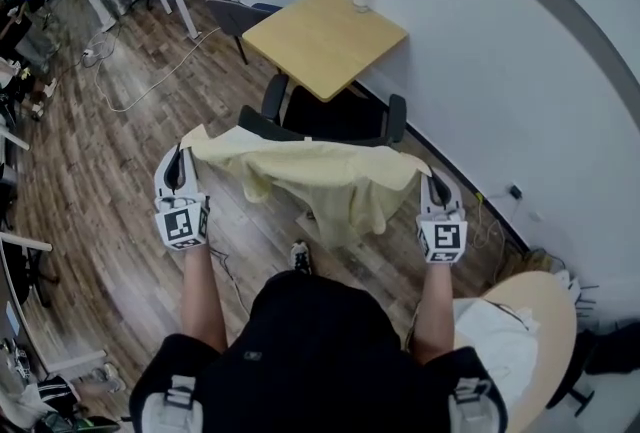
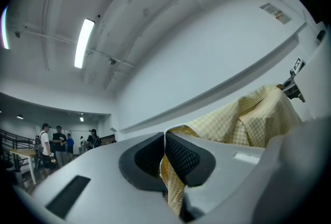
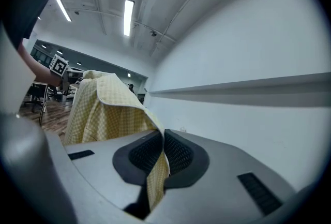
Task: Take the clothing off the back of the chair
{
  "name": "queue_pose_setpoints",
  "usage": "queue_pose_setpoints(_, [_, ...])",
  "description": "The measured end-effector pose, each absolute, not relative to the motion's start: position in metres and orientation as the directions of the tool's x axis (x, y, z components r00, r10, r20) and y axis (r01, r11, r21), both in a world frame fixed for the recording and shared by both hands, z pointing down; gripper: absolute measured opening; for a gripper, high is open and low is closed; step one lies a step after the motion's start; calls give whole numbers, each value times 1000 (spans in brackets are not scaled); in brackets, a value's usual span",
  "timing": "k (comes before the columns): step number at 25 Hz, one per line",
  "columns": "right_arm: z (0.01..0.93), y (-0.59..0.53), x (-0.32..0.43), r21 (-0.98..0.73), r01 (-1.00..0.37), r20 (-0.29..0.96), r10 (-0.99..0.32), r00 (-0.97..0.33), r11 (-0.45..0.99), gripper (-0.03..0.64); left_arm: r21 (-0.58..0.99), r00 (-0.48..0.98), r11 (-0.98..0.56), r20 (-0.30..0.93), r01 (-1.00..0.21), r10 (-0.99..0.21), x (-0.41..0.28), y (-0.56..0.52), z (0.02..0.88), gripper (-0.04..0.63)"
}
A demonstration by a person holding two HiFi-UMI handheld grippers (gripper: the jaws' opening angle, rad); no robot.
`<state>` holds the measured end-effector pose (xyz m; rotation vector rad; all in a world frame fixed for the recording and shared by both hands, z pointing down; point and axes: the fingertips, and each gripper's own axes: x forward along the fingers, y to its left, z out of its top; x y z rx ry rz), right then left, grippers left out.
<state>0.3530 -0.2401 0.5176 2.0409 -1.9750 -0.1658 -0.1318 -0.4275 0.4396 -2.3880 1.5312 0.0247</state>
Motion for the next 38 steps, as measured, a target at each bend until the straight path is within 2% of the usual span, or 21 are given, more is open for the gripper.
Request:
queue_pose_setpoints(9, [517, -195, 349, 274, -962, 108, -994, 37, -6, 3, -237, 406, -360, -184, -902, -895, -144, -376, 436, 8])
queue_pose_setpoints(23, [541, -135, 344, 244, -970, 143, -990, 17, 18, 3, -258, 410, -370, -119, -892, -904, -149, -301, 464, 8])
queue_pose_setpoints(30, [554, -121, 329, 241, -970, 175, -985, 12, 31, 3, -228, 395, -370, -76, -901, -915, -164, -281, 484, 8])
queue_pose_setpoints(38, [550, -110, 319, 254, -967, 167, -985, 40, 4, 3, -221, 415, -389, -87, -894, -905, -168, -284, 483, 8])
